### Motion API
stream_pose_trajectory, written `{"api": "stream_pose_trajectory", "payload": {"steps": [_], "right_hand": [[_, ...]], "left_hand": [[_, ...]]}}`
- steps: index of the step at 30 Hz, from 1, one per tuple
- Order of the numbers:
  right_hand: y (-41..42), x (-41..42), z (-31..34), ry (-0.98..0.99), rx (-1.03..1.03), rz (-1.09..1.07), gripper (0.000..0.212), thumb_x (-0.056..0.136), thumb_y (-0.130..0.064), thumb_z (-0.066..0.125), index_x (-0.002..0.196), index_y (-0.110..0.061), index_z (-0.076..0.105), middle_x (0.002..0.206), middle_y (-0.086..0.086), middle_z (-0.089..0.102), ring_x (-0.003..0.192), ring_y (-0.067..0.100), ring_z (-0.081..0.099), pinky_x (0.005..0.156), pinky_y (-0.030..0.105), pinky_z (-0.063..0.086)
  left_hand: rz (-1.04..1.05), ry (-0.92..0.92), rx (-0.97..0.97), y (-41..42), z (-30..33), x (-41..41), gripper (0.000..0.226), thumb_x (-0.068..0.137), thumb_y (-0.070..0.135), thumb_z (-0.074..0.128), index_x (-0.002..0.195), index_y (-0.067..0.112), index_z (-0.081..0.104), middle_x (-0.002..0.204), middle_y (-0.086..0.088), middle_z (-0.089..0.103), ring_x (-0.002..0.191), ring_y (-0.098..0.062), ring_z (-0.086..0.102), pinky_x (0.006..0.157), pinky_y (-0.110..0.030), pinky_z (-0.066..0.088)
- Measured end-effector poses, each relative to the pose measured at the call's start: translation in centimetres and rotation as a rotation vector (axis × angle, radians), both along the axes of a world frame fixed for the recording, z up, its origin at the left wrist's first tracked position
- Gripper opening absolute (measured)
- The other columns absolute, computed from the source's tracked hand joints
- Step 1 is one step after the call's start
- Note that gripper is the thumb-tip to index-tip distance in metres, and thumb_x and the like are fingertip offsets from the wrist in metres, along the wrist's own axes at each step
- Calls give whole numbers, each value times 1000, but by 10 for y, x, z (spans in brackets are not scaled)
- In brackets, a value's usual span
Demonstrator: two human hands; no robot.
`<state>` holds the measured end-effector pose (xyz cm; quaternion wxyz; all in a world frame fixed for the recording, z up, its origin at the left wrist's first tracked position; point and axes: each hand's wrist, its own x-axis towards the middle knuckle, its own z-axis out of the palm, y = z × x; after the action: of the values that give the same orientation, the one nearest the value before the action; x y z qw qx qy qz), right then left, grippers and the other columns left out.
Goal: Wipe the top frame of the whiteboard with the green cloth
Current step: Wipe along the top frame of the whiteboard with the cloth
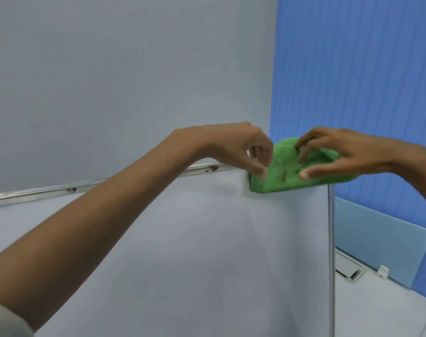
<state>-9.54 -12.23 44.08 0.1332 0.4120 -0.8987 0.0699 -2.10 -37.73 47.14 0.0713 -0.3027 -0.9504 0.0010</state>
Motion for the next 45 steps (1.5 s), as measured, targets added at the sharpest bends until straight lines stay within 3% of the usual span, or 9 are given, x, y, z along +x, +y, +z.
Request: {"api": "stream_pose_trajectory", "payload": {"steps": [2, 7, 12, 15, 19, 25, 32, 40, 45], "right_hand": [[-16, -3, -3, 52, -113, 22, 56, 72, -85, 48, 111, -47, 59, 128, -19, 49, 114, 5, 51, 98, 28, 39], [-72, -25, -49, 337, -39, -73, 65, 92, -71, 23, 126, -23, 52, 116, 0, 62, 103, 23, 59, 92, 42, 43], [-100, -20, -77, 629, -293, -104, 59, 99, -57, 26, 113, -12, 62, 97, 7, 68, 86, 30, 62, 81, 41, 41], [-149, 2, -83, 718, -275, 29, 45, 100, -45, 39, 114, -10, 65, 103, 7, 72, 89, 29, 66, 80, 40, 48], [-161, 12, -71, 585, -243, 112, 43, 100, -40, 41, 115, -10, 66, 108, 6, 72, 93, 27, 67, 81, 37, 47], [-74, 4, -67, 456, -392, -223, 75, 99, -61, 19, 118, -5, 66, 113, 14, 70, 102, 37, 65, 90, 51, 49], [-218, 47, -85, 601, -402, 44, 38, 99, -35, 44, 116, -11, 68, 109, 7, 72, 96, 27, 64, 83, 39, 47], [-86, 11, -78, 591, -438, -162, 66, 103, -51, 30, 112, 2, 68, 109, 21, 71, 92, 41, 68, 80, 50, 54], [-169, 41, -77, 677, -420, 10, 39, 97, -32, 51, 105, -1, 73, 101, 18, 75, 84, 36, 70, 76, 42, 54]], "left_hand": [[9, 87, 114, -17, 3, 5, 26, 89, 37, 67, 101, 15, 72, 99, 4, 75, 98, -12, 68, 84, -31, 53], [247, 286, 46, -75, -7, 6, 30, 92, 48, 55, 96, 22, 69, 95, 10, 72, 92, -15, 68, 74, -33, 49], [287, 403, 8, -126, -34, 16, 36, 93, 54, 48, 90, 24, 67, 87, 14, 65, 86, -15, 63, 62, -25, 35], [255, 457, -15, -139, -35, 21, 40, 94, 54, 45, 92, 22, 68, 92, 9, 70, 88, -17, 63, 71, -32, 43], [154, 568, 34, -165, -26, 38, 41, 96, 55, 41, 95, 23, 66, 93, 11, 68, 88, -16, 62, 77, -33, 42], [268, 613, 106, -243, -29, 75, 44, 94, 59, 35, 92, 28, 65, 83, 16, 61, 80, -15, 61, 64, -29, 35], [393, 519, 78, -256, -41, 83, 48, 96, 60, 32, 97, 25, 66, 95, 7, 71, 85, -19, 62, 68, -32, 44], [459, 493, 112, -289, -43, 113, 50, 95, 62, 28, 91, 28, 64, 93, 8, 69, 86, -20, 62, 69, -33, 45], [481, 444, 127, -289, -44, 115, 51, 96, 62, 28, 95, 27, 65, 99, 6, 71, 90, -20, 63, 74, -36, 49]]}}
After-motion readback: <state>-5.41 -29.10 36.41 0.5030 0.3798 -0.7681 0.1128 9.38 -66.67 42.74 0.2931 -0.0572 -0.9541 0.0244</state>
